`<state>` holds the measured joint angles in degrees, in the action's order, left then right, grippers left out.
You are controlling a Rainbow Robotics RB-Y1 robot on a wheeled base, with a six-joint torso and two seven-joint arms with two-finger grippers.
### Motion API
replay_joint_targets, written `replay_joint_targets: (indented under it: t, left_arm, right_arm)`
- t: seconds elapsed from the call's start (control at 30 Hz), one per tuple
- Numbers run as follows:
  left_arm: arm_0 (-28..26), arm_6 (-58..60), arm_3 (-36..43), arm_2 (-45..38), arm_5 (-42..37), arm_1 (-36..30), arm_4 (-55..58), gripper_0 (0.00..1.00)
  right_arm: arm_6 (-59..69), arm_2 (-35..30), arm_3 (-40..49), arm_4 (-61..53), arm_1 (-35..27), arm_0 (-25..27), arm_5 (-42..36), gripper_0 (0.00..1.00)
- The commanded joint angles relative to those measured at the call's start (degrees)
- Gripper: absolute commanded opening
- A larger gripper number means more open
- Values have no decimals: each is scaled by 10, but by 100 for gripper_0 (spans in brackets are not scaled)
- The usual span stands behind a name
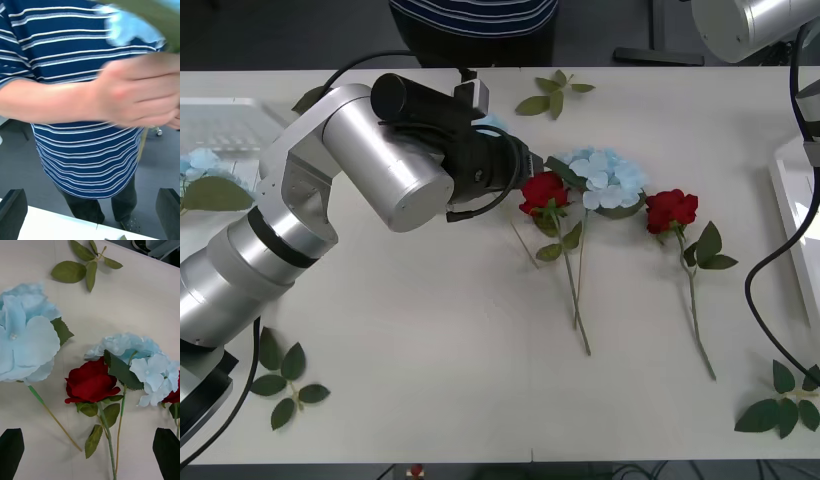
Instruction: Place the red flowers into the right box and the blue flowers into the left box. If a person shows an open palm, hand one flower to the person first, then continue sorting.
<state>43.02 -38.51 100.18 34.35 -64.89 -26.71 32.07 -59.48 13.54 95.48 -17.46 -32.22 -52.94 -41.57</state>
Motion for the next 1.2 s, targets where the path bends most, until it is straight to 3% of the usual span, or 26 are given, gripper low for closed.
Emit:
replay_joint_targets:
  t: [0.03, 0.47, 0.63, 0.87, 1.0, 1.2]
  left_arm:
    - [17, -16, 16, -13, -2, 8, 4, 100]
    - [17, -16, 16, -13, -2, 8, 4, 100]
    - [17, -16, 16, -13, -2, 8, 4, 100]
    - [17, -16, 16, -13, -2, 8, 4, 100]
    - [17, -16, 16, -13, -2, 8, 4, 100]
    - [17, -16, 16, -13, -2, 8, 4, 100]
  right_arm:
    - [14, -12, 13, 1, -7, -15, 3, 100]
    - [14, -6, 14, -6, -12, 4, 3, 100]
    - [14, -6, 23, -79, -44, 4, -13, 100]
    - [19, -15, 102, -260, -149, 10, -159, 100]
    - [27, -47, 147, -414, -213, 42, -266, 100]
    - [43, -116, 199, -554, -249, 120, -425, 100]
